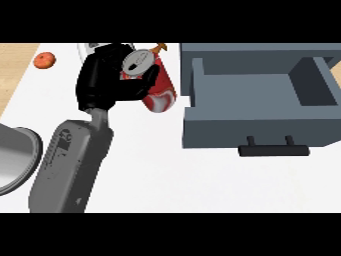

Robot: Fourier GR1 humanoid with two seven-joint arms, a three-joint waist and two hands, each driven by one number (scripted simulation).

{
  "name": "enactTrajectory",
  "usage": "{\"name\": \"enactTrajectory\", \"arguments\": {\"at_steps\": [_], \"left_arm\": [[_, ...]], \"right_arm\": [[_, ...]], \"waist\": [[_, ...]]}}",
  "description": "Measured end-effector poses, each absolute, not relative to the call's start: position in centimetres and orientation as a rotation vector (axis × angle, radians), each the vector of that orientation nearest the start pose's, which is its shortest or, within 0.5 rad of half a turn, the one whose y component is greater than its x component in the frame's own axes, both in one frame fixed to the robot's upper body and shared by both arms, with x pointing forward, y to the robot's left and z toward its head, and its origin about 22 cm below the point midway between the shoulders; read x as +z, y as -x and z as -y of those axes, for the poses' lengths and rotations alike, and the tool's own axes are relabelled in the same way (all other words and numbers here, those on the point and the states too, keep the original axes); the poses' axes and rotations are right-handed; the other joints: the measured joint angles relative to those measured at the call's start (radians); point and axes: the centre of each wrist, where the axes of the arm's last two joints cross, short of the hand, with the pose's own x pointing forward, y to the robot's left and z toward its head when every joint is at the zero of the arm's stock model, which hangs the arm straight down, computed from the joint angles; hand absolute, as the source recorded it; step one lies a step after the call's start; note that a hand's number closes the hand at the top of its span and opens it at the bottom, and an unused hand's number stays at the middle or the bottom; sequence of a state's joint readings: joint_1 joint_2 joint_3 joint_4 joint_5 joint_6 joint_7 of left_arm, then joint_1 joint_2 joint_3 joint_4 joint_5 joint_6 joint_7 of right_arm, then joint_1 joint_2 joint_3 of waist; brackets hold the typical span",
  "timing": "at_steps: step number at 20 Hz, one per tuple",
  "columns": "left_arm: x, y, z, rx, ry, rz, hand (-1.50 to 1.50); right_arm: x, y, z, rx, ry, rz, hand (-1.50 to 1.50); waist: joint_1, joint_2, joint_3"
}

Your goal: Pick up the can, place it into the drawer and close the drawer

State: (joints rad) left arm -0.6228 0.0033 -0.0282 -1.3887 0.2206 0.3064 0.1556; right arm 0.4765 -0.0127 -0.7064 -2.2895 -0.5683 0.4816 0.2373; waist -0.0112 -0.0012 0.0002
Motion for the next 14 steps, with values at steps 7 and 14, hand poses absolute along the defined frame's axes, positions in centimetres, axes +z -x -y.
{"name": "enactTrajectory", "arguments": {"at_steps": [7, 14], "left_arm": [[16.3, -37.1, -9.8, 0.129, 0.209, 1.734, 1.50], [18.9, -39.3, -6.7, 0.101, 0.200, 1.734, 1.50]], "right_arm": [[11.8, -6.2, 36.7, -0.140, 0.161, 1.779, -1.50], [12.2, -7.0, 36.7, -0.143, 0.151, 1.787, -1.50]], "waist": [[-0.006, 0.001, 0.000], [-0.009, 0.003, 0.000]]}}
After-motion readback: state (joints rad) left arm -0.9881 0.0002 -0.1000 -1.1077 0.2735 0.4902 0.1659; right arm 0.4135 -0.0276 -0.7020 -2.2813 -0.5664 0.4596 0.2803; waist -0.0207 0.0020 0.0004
